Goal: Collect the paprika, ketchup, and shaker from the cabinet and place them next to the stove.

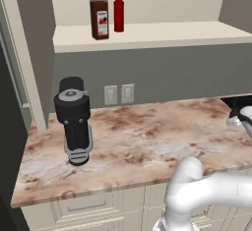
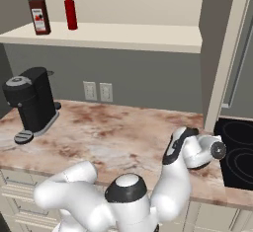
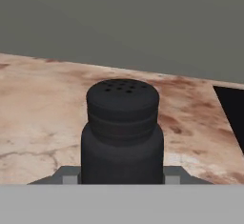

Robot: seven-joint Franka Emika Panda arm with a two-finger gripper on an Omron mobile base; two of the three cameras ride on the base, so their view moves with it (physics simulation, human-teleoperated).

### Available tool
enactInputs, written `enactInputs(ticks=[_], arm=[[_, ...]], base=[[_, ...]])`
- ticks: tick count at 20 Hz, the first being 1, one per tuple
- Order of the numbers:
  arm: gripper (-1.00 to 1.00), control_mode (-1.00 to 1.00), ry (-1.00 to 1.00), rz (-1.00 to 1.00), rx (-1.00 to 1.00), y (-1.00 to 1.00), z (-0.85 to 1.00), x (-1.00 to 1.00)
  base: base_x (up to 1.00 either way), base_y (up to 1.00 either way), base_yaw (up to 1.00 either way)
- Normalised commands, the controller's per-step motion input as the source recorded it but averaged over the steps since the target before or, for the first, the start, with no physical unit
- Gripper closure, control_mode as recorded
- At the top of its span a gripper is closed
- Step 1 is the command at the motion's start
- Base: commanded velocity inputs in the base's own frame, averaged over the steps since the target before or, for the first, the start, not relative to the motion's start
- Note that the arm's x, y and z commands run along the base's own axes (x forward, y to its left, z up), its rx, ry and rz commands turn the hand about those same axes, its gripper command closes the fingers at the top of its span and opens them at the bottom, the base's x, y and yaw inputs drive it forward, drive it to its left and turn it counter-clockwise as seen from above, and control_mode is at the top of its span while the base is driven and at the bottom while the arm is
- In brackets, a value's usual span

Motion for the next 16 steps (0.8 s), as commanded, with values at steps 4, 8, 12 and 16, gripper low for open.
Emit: enactInputs(ticks=[4,8,12,16], arm=[[-1.0,-1.0,0.02,0.02,0.02,-0.15,-0.25,0.02],[-1.0,-1.0,0.0,0.0,0.03,-0.07,-0.17,0.01],[-1.0,-1.0,0.0,0.0,0.01,0.0,0.07,-0.02],[-1.0,-1.0,0.0,0.0,0.0,0.01,0.4,-0.01]], base=[[0.0,0.0,0.0],[0.0,0.0,0.0],[0.0,0.0,0.0],[0.0,0.0,0.0]])
